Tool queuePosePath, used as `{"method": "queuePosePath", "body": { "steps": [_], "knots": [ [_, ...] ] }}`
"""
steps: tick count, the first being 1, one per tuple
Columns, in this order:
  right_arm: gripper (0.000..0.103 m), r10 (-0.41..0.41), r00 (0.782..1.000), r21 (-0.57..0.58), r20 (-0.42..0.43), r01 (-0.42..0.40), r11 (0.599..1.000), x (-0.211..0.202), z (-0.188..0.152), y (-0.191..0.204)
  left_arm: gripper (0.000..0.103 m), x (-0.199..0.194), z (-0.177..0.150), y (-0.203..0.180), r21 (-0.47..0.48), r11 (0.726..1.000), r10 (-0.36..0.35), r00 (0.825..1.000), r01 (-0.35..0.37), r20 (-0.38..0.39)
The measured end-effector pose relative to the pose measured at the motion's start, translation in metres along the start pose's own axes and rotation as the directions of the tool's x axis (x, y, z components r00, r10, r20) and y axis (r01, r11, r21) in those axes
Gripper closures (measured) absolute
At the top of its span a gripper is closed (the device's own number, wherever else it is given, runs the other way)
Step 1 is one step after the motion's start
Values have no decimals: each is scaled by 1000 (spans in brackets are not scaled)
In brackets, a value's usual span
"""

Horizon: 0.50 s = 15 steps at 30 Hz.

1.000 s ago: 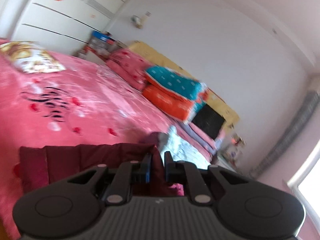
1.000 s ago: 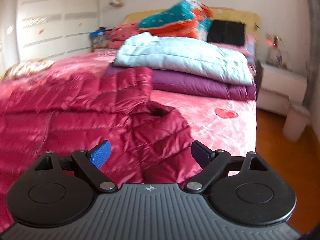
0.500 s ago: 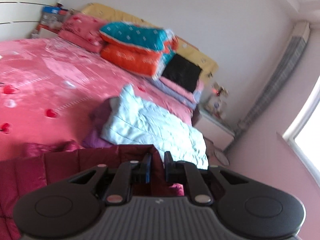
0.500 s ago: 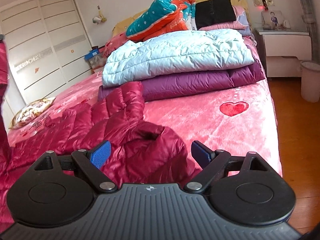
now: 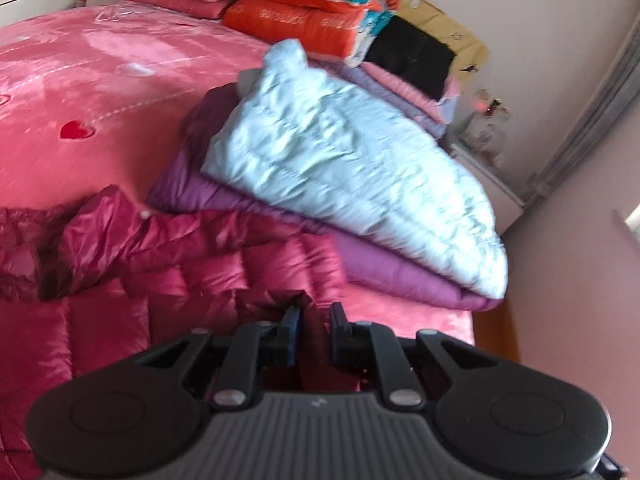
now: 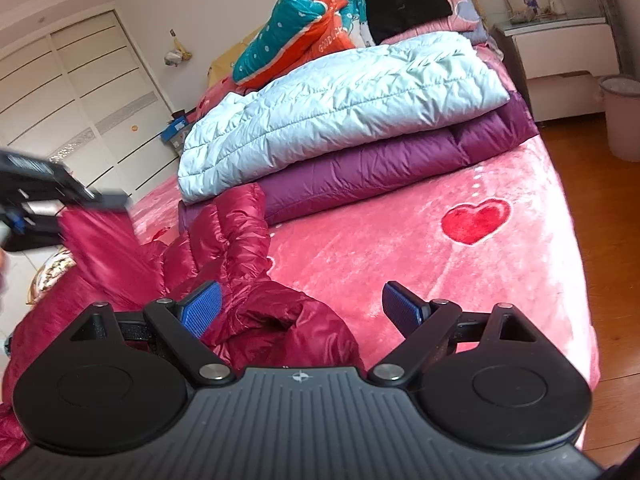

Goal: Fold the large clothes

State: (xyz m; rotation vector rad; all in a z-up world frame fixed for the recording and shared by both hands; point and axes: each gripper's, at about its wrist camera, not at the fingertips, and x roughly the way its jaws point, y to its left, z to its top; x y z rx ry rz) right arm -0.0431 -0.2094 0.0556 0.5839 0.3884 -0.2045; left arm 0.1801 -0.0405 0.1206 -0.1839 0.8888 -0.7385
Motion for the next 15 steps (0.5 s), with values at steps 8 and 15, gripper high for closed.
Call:
{"method": "queuePosePath", "body": {
  "steps": [8, 15],
  "knots": [
    [0, 30, 1000, -24, -2, -30, 999, 9, 1, 7, 30, -18, 11, -1, 30, 1000, 1, 996, -3, 91],
    [0, 60, 998, -117, 8, -58, 991, 10, -3, 23, 25, -68, -9, 8, 70, 994, 67, 985, -80, 162]
  ]
}}
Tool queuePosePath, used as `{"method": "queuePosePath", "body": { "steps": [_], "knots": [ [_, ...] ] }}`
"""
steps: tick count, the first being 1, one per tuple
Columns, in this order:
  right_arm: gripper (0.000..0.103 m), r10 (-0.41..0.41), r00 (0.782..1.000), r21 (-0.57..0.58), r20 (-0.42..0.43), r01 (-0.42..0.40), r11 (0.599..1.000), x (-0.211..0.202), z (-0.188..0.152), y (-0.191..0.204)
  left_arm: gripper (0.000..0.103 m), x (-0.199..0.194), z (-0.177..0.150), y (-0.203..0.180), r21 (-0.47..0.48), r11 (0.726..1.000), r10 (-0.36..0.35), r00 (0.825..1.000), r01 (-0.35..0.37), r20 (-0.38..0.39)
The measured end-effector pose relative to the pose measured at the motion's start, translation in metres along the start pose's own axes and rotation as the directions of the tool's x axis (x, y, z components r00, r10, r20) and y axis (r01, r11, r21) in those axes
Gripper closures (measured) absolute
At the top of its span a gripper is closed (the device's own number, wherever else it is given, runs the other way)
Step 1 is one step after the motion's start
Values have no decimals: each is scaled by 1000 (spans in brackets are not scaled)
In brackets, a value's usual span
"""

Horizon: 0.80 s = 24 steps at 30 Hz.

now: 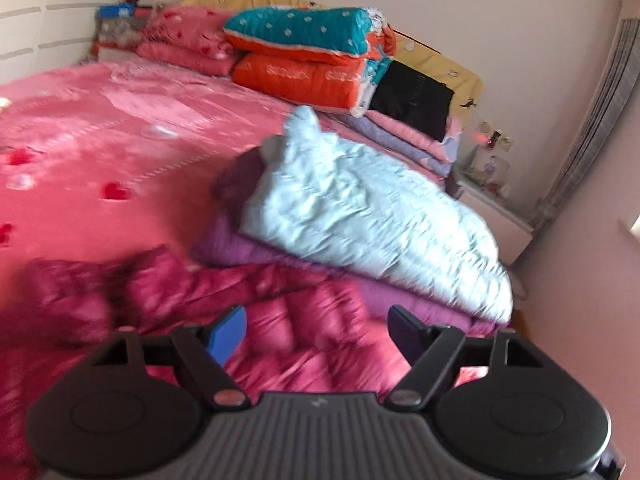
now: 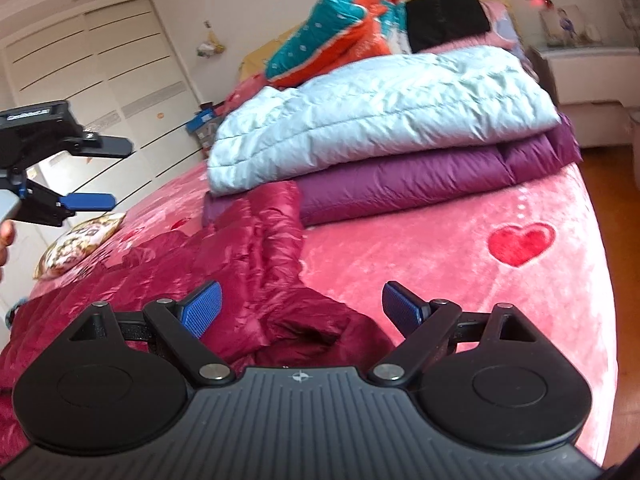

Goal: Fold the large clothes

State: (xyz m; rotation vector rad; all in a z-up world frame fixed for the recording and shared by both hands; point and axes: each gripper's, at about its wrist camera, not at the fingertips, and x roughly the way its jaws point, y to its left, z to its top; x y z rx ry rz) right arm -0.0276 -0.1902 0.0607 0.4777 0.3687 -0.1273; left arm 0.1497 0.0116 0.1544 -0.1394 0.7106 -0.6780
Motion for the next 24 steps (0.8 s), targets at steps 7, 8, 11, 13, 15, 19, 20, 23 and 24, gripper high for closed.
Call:
{"method": "queuePosePath", "body": {
  "steps": [7, 8, 11, 13, 15, 19, 20, 23, 24],
  "knots": [
    [0, 83, 996, -126, -31, -86, 988, 7, -6, 31, 25, -47, -72, 36, 40, 975, 222, 975, -221, -19],
    [0, 92, 995, -142, -34, -96, 985, 8, -7, 36, 25, -49, -80, 42, 37, 970, 240, 970, -239, -25],
    [0, 120, 991, -203, -56, -129, 971, 14, -10, 53, 25, -49, -96, 51, 52, 958, 285, 958, -283, -36],
    [0, 129, 988, -231, -79, -144, 962, 23, -14, 63, 25, -44, -98, 59, 47, 948, 317, 948, -315, -32],
    [0, 116, 989, -288, -91, -137, 948, 29, -20, 73, 25, -38, -96, 70, 23, 939, 344, 939, -344, -18],
    [0, 58, 995, -413, -83, -87, 907, 46, -30, 94, 25, -28, -89, 85, -23, 922, 387, 922, -387, 18],
    [0, 43, 996, -436, -74, -71, 897, 50, -30, 97, 25, -25, -87, 88, -32, 917, 397, 917, -397, 28],
    [0, 25, 999, -457, -43, -42, 889, 61, -27, 104, 25, -17, -87, 94, -55, 907, 419, 906, -417, 52],
    [0, 15, 999, -463, -38, -30, 886, 67, -26, 106, 25, -13, -86, 96, -60, 904, 426, 903, -423, 59]
  ]
}}
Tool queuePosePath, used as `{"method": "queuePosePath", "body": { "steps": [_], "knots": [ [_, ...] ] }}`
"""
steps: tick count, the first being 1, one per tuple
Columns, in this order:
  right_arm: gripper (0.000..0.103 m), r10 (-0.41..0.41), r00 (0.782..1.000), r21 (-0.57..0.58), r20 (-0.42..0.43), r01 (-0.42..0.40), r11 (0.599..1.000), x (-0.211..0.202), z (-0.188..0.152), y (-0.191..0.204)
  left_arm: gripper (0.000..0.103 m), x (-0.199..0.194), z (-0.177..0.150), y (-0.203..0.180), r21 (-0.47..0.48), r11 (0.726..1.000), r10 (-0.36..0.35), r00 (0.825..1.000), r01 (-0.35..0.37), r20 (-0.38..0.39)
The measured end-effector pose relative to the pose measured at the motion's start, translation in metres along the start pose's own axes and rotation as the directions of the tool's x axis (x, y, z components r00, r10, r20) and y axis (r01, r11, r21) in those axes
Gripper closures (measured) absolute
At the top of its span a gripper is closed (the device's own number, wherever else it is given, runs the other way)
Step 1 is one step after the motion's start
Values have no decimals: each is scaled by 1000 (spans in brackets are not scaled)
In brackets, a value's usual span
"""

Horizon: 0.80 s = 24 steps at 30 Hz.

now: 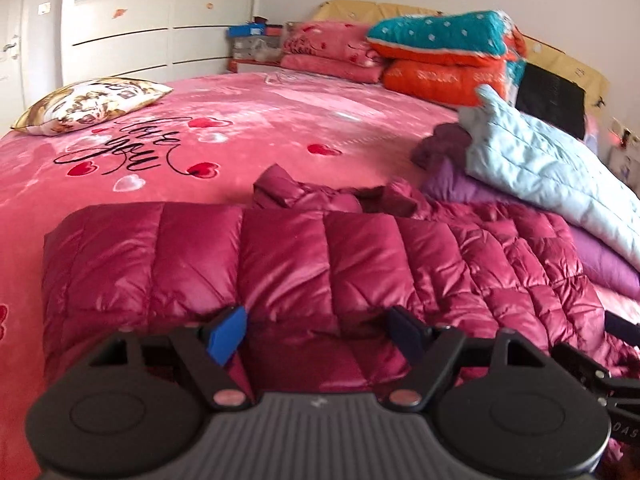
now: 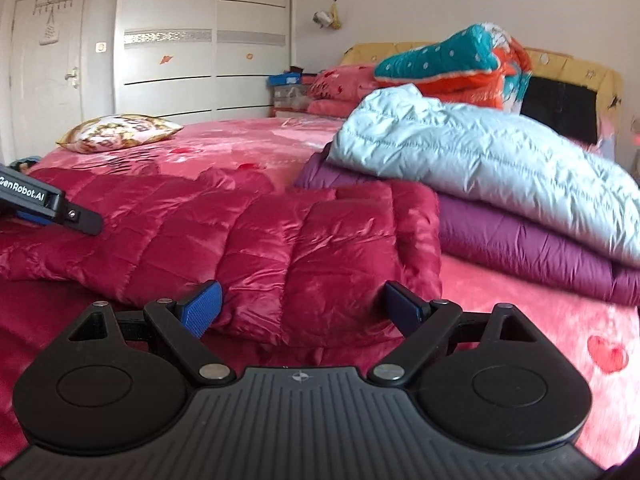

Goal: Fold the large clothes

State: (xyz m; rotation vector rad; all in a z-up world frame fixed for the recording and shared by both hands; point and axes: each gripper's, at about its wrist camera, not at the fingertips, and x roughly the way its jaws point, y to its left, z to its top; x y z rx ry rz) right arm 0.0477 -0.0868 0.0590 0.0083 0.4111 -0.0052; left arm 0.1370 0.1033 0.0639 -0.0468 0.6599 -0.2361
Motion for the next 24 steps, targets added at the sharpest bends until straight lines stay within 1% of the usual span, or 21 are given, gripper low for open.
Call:
{"method": "queuePosePath", "body": {
  "steps": [2, 5, 10, 13, 15, 17, 19, 21, 22, 24],
  "knots": [
    [0, -17, 1000, -5, -15, 17, 1000, 12, 2, 0, 25, 4, -2, -1, -3, 1000, 11, 1000, -11, 11],
    [0, -25, 999, 18, -41, 25, 1000, 26, 6, -2, 23, 10, -5, -3, -2, 1000, 23, 999, -23, 24],
    [0, -9, 996, 59, -94, 14, 998, 46, 6, -12, 19, 17, -14, -11, 53, 997, 47, 998, -49, 44],
    [0, 11, 994, 97, -112, 0, 995, 51, 6, -18, 20, 9, -13, -11, 49, 998, 39, 998, -41, 42],
    [0, 19, 994, 113, -112, -6, 994, 51, 6, -18, 21, -3, -9, -12, 43, 999, 19, 999, -21, 49],
    [0, 4, 997, 138, -83, 7, 990, 44, 9, -20, 21, -24, -5, -14, 72, 997, 5, 994, -12, 106],
    [0, -28, 999, 185, -23, 32, 982, 32, 13, -22, 19, -44, 0, -16, 111, 993, 15, 984, -35, 178],
    [0, -36, 998, 209, 41, 27, 978, 20, 21, -22, 18, -55, 5, -12, 121, 989, 51, 971, -81, 232],
    [0, -34, 998, 210, 60, 21, 977, 18, 24, -20, 18, -55, 8, -9, 119, 987, 73, 966, -105, 249],
    [0, -8, 996, 206, 88, -10, 979, 17, 28, -15, 17, -48, 11, 2, 99, 983, 128, 960, -157, 249]
  ]
}}
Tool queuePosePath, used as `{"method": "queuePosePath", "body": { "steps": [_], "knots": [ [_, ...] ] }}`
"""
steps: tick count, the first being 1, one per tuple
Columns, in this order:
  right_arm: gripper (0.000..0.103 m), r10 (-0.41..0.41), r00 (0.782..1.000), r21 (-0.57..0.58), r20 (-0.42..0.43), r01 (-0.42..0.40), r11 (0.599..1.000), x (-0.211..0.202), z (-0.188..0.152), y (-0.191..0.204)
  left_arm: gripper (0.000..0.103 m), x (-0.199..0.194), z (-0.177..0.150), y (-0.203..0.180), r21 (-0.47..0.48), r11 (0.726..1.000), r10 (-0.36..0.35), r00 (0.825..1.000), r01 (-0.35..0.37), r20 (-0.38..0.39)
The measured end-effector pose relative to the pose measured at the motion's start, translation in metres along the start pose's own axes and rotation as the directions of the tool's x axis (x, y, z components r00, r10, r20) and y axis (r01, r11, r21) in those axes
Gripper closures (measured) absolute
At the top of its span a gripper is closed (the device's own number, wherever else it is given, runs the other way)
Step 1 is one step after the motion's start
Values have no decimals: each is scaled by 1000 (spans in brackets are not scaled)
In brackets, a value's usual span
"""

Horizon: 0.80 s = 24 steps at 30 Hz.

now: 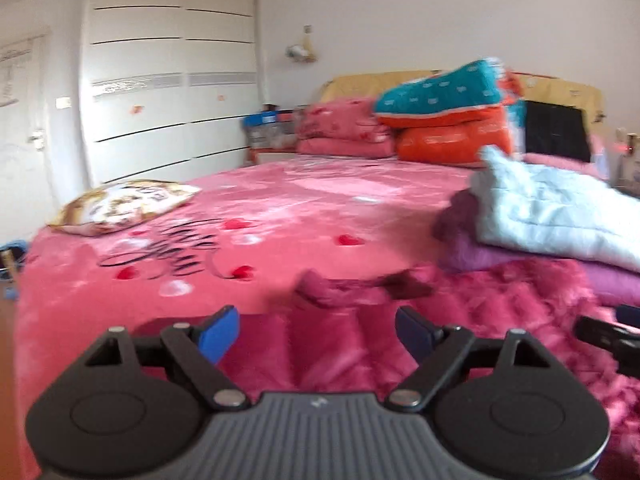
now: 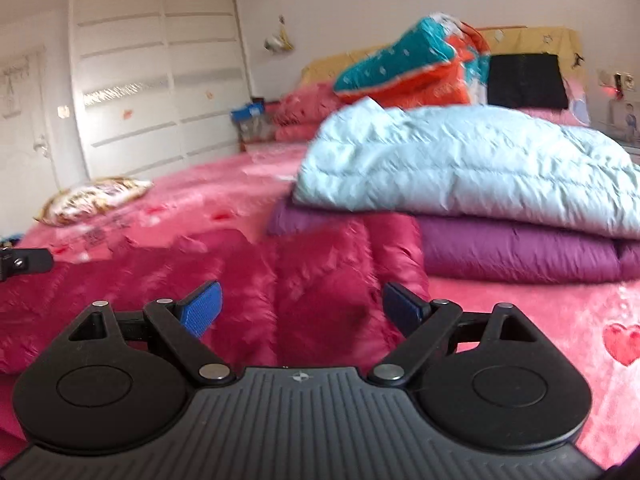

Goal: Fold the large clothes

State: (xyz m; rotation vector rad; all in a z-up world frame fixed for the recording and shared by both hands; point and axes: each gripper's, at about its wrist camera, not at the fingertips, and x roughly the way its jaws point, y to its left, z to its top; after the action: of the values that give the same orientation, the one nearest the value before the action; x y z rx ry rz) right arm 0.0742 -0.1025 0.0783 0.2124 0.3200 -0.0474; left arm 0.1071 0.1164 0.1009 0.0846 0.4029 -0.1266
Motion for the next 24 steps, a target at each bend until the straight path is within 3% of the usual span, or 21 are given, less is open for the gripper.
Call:
{"method": "queuePosePath", "body": {
  "steps": [3, 9, 18, 24],
  "knots": [
    [0, 34, 999, -53, -14, -34, 998, 8, -2, 13, 17, 21, -8, 15, -40, 997, 66, 997, -68, -48],
    [0, 42, 994, -139, -99, -56, 989, 37, -6, 31, 17, 40, -33, 19, -51, 993, 101, 992, -105, -79],
    [0, 0, 976, -183, -217, -40, 982, 78, -14, 39, 13, 50, -56, 21, -84, 993, 80, 996, -84, -46],
    [0, 3, 969, -181, -246, -49, 982, 87, -14, 31, 10, 61, -60, 25, -108, 992, 53, 996, -61, -75]
  ]
}}
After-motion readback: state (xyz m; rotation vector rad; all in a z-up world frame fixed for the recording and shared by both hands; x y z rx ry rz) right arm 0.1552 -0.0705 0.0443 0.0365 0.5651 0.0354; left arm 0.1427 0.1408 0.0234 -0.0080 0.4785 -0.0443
